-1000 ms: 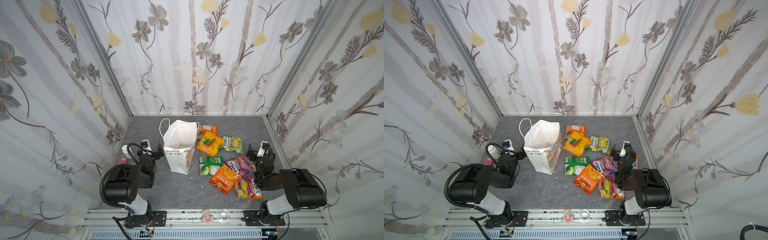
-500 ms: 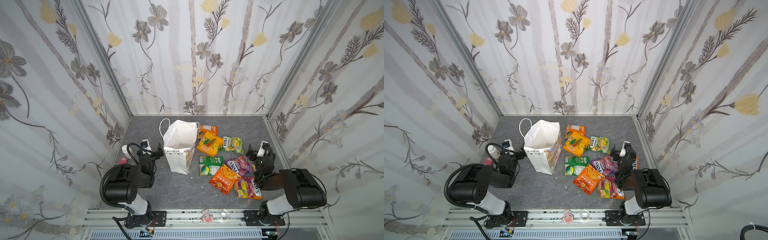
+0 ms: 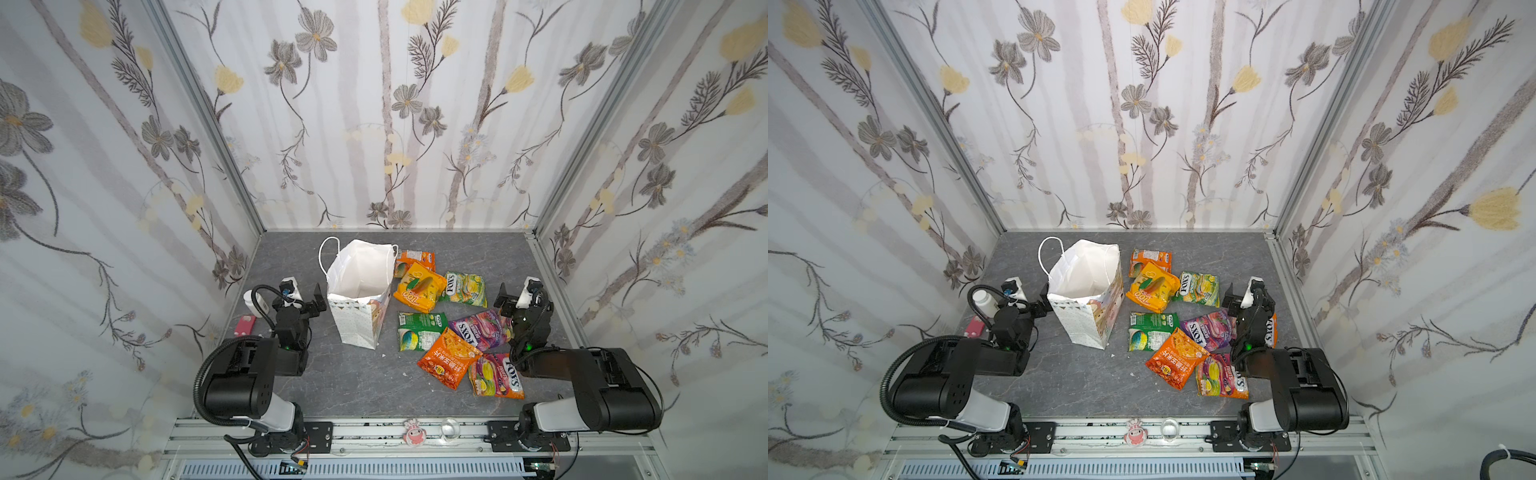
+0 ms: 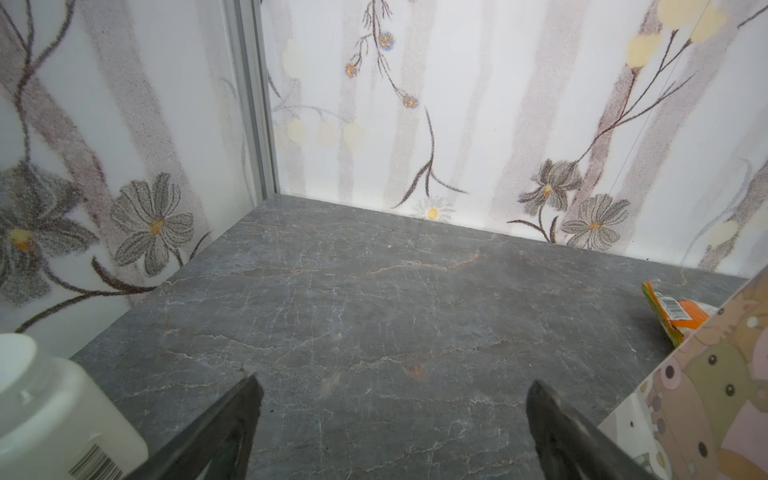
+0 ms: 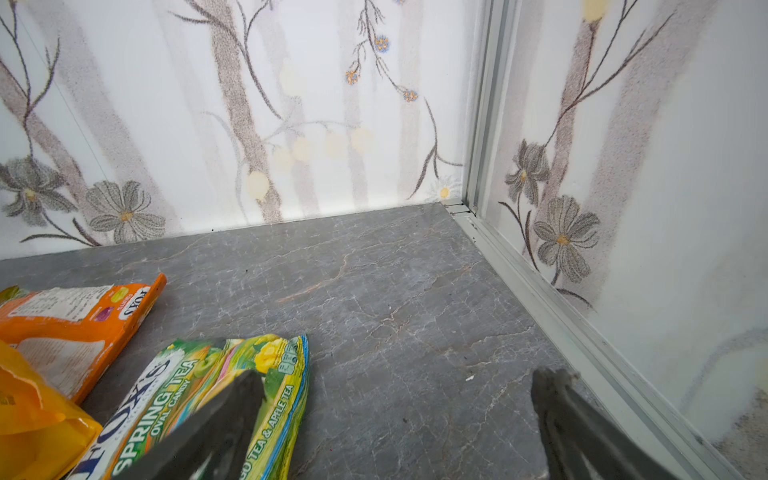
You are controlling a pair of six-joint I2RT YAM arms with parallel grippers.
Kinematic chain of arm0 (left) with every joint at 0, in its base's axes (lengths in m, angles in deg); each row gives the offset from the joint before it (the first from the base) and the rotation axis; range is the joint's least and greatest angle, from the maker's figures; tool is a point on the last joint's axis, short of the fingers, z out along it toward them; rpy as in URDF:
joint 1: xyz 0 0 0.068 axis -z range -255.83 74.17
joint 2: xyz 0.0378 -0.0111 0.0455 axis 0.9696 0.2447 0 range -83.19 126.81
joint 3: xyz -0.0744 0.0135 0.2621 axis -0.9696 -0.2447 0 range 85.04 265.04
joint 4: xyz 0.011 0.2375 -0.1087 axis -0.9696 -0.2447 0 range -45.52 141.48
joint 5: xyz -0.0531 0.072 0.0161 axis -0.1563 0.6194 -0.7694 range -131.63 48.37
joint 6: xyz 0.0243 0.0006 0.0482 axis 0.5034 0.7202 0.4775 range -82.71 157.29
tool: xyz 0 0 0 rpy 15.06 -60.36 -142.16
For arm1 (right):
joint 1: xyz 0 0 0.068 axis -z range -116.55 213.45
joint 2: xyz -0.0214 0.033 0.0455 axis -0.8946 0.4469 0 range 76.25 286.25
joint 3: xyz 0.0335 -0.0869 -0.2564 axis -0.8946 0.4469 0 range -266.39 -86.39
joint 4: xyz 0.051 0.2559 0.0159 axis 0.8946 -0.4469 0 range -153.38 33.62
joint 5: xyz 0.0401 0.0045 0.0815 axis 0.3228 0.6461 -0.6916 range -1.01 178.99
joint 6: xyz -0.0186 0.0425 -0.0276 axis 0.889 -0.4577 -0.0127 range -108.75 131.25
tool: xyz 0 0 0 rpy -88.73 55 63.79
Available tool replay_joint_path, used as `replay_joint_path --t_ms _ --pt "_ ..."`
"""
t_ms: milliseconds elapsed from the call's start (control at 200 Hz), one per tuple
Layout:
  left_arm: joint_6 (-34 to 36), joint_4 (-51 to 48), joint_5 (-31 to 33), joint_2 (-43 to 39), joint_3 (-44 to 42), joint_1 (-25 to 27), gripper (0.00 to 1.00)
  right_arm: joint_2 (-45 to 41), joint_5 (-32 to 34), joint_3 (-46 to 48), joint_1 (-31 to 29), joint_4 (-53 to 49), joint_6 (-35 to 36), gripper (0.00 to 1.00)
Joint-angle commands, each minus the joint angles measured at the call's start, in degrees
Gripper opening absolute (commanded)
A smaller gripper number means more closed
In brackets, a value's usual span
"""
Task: Place the snacks into the paper bag
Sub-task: 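Raise the left gripper toward the paper bag while the right moves over snacks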
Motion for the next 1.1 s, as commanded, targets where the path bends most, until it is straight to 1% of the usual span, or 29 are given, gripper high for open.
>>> replay_joint_path --t_ms 0,135,190,240,275,320,365,395,435,445,455,485,504,564,599,694,749,834,979,1094 --pt "-3.3 -15.1 3.6 -8.3 4.2 0.0 1.0 -5.9 1.8 -3.7 -0.7 -13.4 -1.8 1.0" --pt "-9.9 -38.8 4.7 -22.9 12.6 0.0 1.0 -14.7 -2.7 -11.4 -2.0 -31.5 -9.1 1.0" --pt "-12.3 -49.7 4.3 -28.2 17.0 0.0 1.0 -17.8 -2.5 -15.6 -3.6 -39.2 -11.5 1.0" --pt "-15.0 -58.8 3.6 -32.4 21.3 0.0 1.0 -19.9 -1.0 -19.5 -5.4 -46.1 -14.9 1.0" --pt "-16.6 -64.4 1.9 -34.5 24.0 0.0 1.0 -21.1 0.1 -22.5 -6.8 -51.4 -18.7 1.0" --pt "-17.6 -69.2 -1.6 -36.7 27.1 0.0 1.0 -22.3 0.0 -25.8 -8.9 -56.8 -24.1 0.98" --pt "-18.1 -73.0 -5.7 -38.2 29.6 0.0 1.0 -23.3 -1.6 -27.8 -12.0 -59.7 -28.0 0.94" --pt "-18.5 -75.2 -7.8 -38.6 31.2 0.0 1.0 -23.9 -2.1 -28.3 -14.6 -60.2 -29.5 0.93" --pt "-18.0 -78.4 -10.9 -38.5 33.5 0.0 1.0 -24.2 -1.7 -28.5 -19.2 -59.9 -29.7 0.93" --pt "-17.7 -79.0 -11.9 -38.4 34.2 0.0 1.0 -24.2 -1.5 -28.5 -19.4 -59.9 -29.6 0.93" --pt "-17.5 -80.1 -12.6 -38.2 34.9 0.0 1.0 -24.2 -0.9 -28.5 -21.4 -60.0 -29.5 0.93" --pt "-16.9 -83.2 -14.4 -37.7 37.0 0.1 1.0 -23.8 0.2 -28.5 -24.2 -60.6 -28.9 0.93" --pt "-16.4 -85.3 -15.3 -37.2 38.3 0.0 1.0 -23.3 0.3 -30.6 -26.0 -61.4 -27.9 0.93" --pt "-14.6 -91.5 -17.6 -35.7 42.5 0.0 1.0 -21.4 -0.3 -33.3 -29.2 -64.6 -23.9 0.93" --pt "-13.6 -94.7 -18.0 -35.1 44.5 -0.1 1.0 -20.0 0.4 -35.4 -30.5 -68.5 -21.8 0.94" --pt "-10.6 -99.5 -20.3 -34.9 47.9 -0.1 1.0 -17.6 1.7 -38.2 -30.7 -74.7 -20.9 0.95" --pt "-9.9 -100.2 -21.2 -35.3 48.7 -0.1 1.0 -17.2 -0.6 -37.9 -30.7 -74.6 -18.9 0.96" --pt "-9.2 -99.6 -24.5 -35.5 49.1 -0.1 1.0 -16.6 -4.8 -36.2 -30.7 -73.0 -14.8 0.96" --pt "-9.1 -97.8 -28.9 -34.2 47.8 -0.1 1.0 -13.7 -4.4 -34.5 -30.7 -74.9 -10.9 0.96" --pt "-8.3 -96.5 -29.8 -34.0 46.6 -0.1 1.0 -11.4 -4.5 -33.7 -30.7 -74.4 -10.5 0.96"
